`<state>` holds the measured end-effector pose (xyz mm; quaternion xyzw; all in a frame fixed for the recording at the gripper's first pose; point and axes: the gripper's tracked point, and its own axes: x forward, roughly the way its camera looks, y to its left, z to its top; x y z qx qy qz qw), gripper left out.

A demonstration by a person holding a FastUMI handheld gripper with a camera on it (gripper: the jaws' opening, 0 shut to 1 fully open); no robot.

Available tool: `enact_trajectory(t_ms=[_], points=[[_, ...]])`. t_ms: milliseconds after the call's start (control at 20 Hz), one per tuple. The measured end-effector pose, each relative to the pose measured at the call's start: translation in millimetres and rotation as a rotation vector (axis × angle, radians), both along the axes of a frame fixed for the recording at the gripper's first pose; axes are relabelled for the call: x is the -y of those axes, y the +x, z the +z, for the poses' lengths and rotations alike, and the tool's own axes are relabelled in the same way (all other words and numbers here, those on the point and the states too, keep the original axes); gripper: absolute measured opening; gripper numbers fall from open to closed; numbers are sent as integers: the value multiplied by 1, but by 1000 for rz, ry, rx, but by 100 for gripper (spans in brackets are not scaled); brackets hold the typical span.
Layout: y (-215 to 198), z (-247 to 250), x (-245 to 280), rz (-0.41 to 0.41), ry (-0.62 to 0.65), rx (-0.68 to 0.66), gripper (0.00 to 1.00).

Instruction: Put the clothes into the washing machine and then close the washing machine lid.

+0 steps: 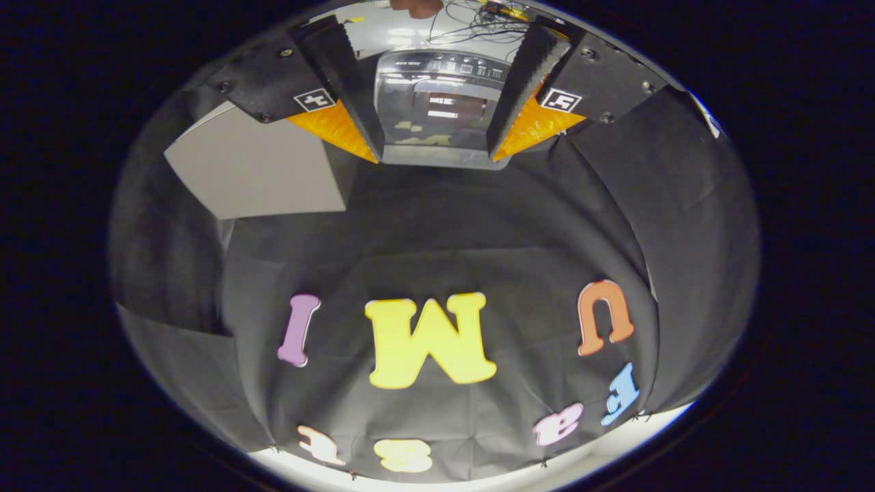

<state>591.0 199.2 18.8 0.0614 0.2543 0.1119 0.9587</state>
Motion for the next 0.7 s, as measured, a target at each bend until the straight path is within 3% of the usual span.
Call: enact_trajectory(t_ms=[300,700], points=[[-30,77,51,3,21,181,94],[-81,105,107,19,35,299,95]])
